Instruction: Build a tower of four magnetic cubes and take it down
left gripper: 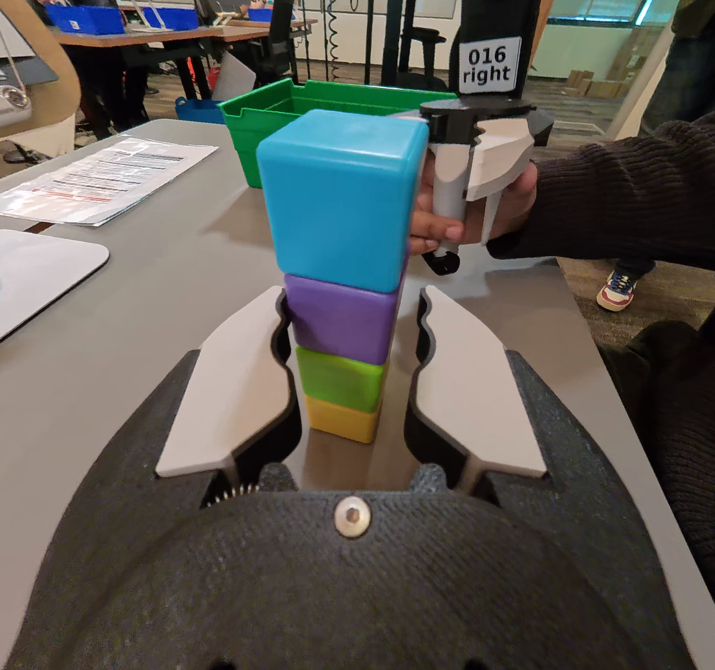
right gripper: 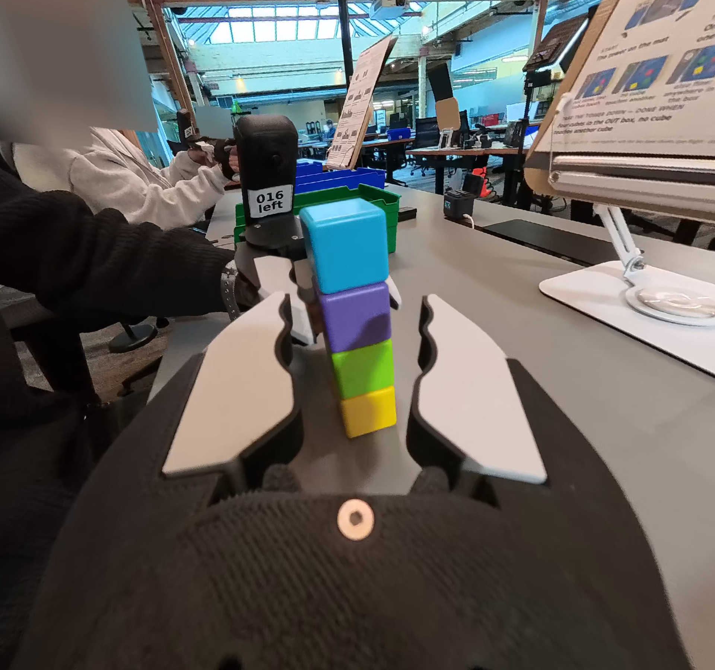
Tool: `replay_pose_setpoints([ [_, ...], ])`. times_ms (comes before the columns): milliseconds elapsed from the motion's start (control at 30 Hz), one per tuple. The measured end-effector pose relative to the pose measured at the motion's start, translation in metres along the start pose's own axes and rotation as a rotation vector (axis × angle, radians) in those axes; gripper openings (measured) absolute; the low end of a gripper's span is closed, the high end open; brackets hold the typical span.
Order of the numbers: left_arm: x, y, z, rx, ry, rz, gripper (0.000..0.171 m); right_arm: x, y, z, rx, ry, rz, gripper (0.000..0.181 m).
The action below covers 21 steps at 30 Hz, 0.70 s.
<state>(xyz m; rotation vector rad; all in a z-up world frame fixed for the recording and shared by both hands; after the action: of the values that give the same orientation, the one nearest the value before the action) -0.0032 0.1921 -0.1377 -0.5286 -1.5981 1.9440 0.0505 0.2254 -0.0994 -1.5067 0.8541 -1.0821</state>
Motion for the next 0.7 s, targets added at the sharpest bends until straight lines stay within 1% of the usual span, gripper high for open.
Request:
replay_pose_setpoints([
  [133,0.0036,-0.0001,0.0027,-0.013,-0.001,0.03,0.061,-0.0036,0.0006,0.0019,-0.012,0.01,-0.022,0.065],
  [200,0.0028,-0.0012,0.0041,-0.015,0.005,0.022,0.055,-0.0038,-0.0008,0.0033,-0.023,0.009,-0.029,0.065],
  [267,0.0026,-0.0008,0.0051,-0.002,-0.001,0.0,0.052,-0.0038,-0.0018,0.0047,-0.031,0.008,-0.039,0.066],
  [467,-0.0005,-0.0007,0.006,0.009,0.001,-0.019,0.056,-0.0043,-0.0035,0.0071,-0.036,0.016,-0.041,0.066],
  [600,0.0005,-0.0048,0.0054,-0.013,-0.009,-0.027,0.061,-0.0025,-0.0035,0.0063,-0.031,0.015,-0.03,0.066],
  [700,0.0013,-0.0065,0.0029,-0.023,0.009,-0.033,0.063,-0.0008,-0.0021,0.0039,-0.024,0.006,-0.03,0.066],
])
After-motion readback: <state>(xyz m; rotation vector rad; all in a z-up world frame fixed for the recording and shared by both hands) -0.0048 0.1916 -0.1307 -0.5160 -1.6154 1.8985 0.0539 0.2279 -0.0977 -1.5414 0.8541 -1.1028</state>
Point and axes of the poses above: each gripper's, where its closed fingertips meet, z back along the fingers, y out of its underside, x = y × z across the jaws, the point moved 2 cm from there along z, back along the fingers, and after that the axes turned 5 degrees about -z, right-handed, at the moved point
